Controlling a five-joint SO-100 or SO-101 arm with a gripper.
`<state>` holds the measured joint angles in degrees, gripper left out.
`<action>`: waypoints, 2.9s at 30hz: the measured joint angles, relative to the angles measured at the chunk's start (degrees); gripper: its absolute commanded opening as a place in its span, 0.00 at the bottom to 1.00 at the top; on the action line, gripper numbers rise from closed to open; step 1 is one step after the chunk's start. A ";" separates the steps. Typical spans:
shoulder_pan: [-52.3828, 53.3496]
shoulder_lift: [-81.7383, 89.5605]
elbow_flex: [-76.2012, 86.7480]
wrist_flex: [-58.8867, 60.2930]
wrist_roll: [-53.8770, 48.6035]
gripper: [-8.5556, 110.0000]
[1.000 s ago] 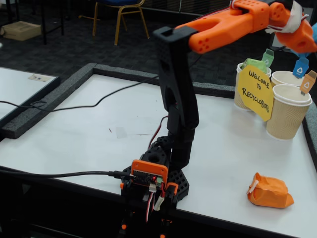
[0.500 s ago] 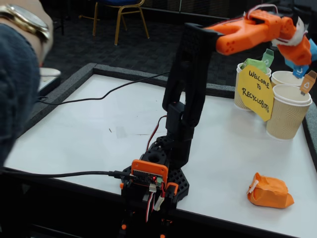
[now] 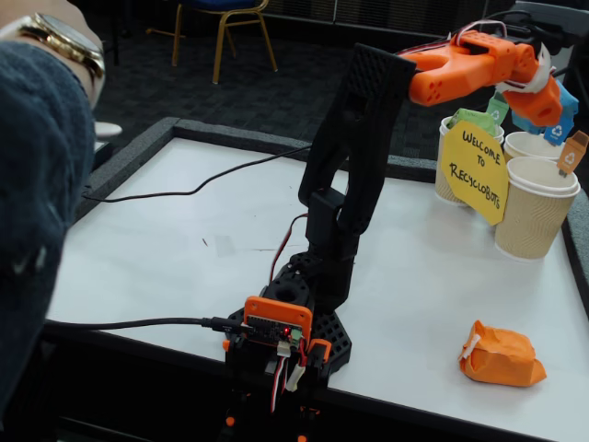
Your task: Sort rubbish by color.
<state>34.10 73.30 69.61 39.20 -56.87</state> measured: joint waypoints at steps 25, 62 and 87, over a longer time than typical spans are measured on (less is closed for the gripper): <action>0.35 -3.25 -0.26 -1.23 0.00 0.14; 11.16 53.88 34.45 25.58 0.00 0.07; 24.35 89.38 65.04 25.49 0.00 0.07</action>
<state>58.45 162.69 134.65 64.69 -56.87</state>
